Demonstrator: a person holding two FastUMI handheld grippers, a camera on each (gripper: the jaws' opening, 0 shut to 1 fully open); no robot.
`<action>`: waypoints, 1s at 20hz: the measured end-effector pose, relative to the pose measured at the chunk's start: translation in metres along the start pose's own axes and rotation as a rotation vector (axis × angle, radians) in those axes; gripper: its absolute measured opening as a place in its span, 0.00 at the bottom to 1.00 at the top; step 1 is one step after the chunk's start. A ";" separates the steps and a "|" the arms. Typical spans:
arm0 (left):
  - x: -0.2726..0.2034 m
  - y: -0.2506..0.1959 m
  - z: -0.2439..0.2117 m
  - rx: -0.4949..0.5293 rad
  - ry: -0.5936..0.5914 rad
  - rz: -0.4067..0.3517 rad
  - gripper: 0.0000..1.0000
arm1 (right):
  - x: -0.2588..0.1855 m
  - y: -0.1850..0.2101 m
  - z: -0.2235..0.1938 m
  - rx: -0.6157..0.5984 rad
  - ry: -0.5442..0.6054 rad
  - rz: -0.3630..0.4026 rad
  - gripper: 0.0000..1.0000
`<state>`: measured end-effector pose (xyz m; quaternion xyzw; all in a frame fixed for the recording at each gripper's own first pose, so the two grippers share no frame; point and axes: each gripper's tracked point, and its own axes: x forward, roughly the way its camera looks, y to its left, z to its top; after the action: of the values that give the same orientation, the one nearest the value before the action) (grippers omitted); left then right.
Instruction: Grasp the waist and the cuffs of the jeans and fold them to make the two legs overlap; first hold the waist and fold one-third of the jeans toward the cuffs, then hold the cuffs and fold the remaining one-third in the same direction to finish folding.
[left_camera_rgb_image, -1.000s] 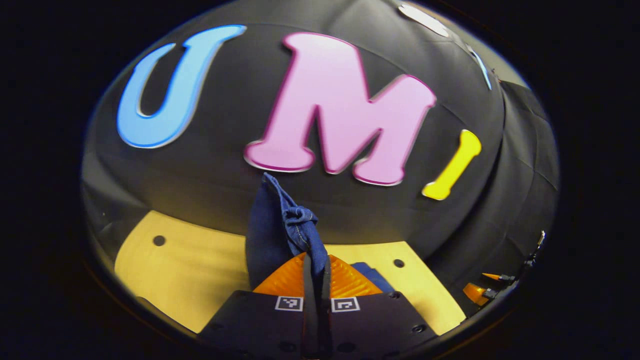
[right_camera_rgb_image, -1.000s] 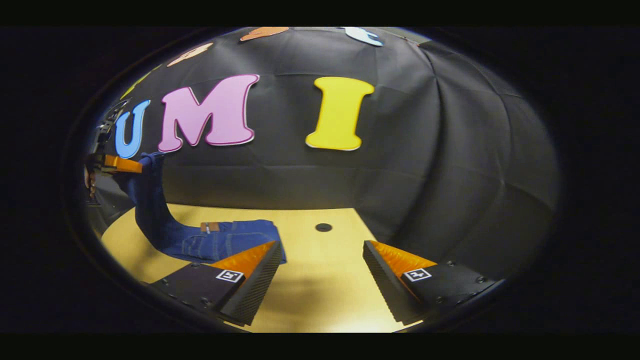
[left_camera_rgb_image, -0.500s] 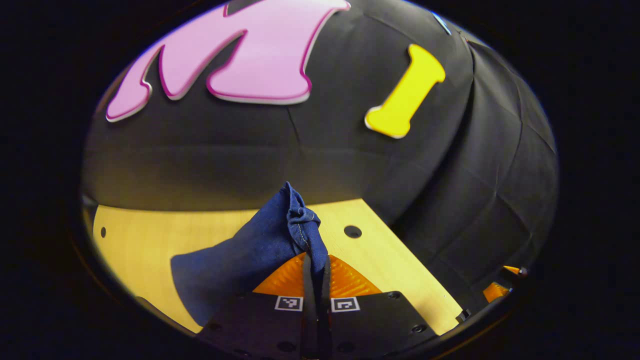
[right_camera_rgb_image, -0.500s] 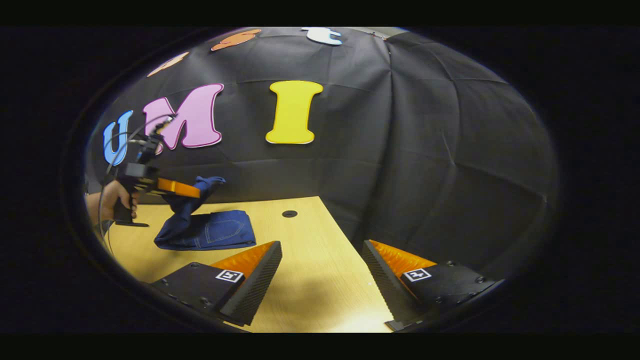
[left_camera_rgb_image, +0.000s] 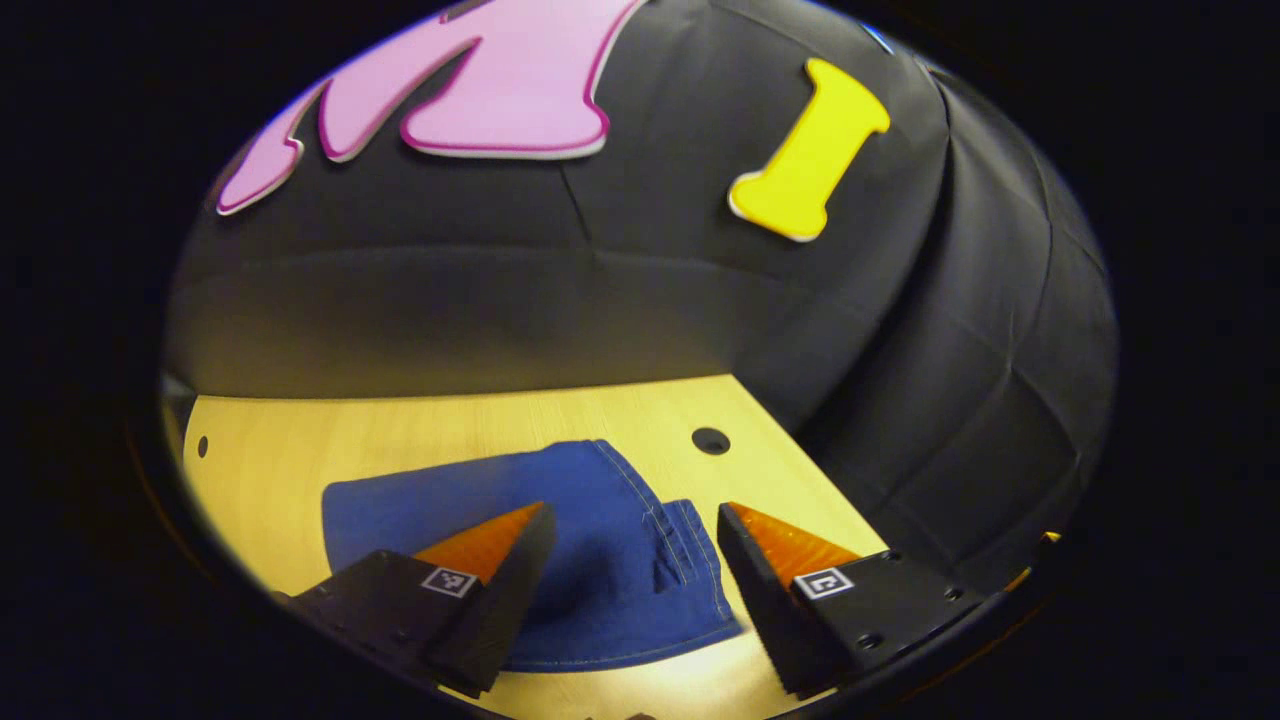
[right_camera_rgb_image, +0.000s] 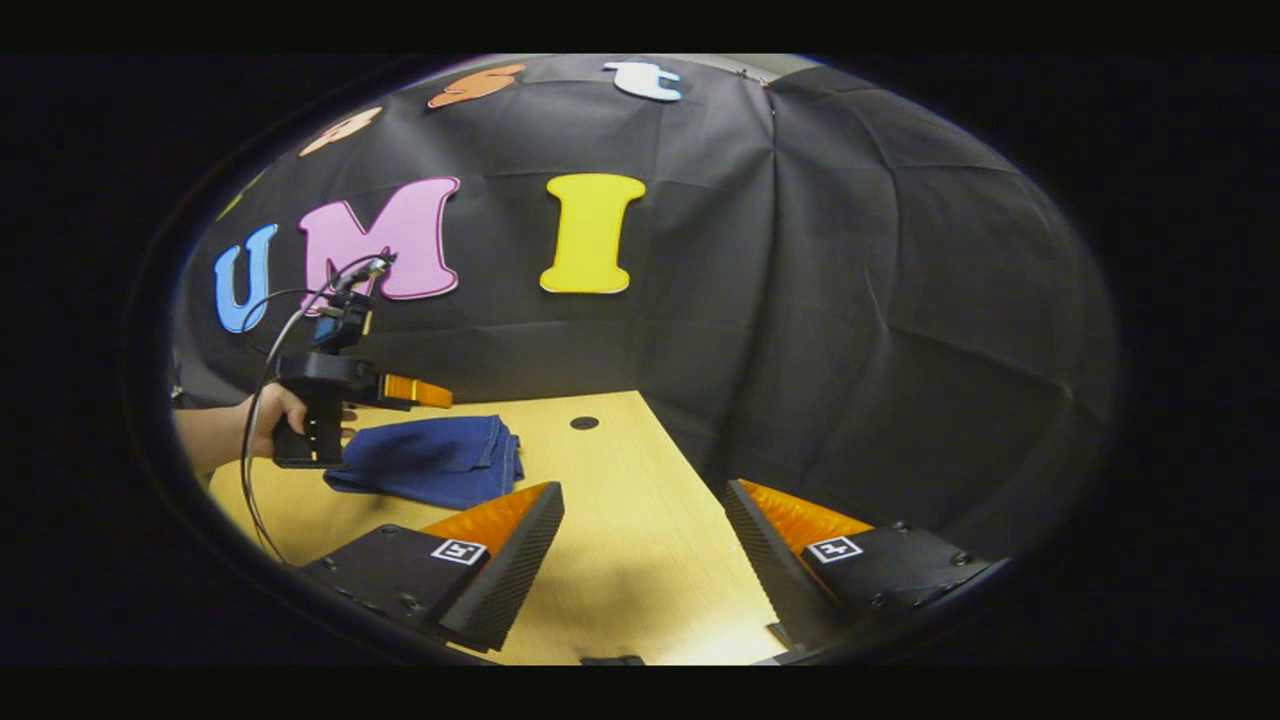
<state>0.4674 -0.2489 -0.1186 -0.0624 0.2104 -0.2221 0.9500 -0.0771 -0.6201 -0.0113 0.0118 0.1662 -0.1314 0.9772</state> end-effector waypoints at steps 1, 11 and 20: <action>-0.025 0.005 0.010 0.014 -0.046 0.006 0.99 | -0.007 0.007 0.008 -0.005 -0.016 0.008 0.99; -0.344 0.063 0.042 0.140 -0.395 0.189 0.96 | -0.124 0.123 0.083 -0.052 -0.209 0.140 0.99; -0.533 0.102 -0.037 0.109 -0.497 0.325 0.96 | -0.232 0.214 0.095 -0.043 -0.318 0.265 0.99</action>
<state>0.0589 0.0805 0.0247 -0.0295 -0.0336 -0.0562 0.9974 -0.2022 -0.3611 0.1506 -0.0083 0.0096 0.0019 0.9999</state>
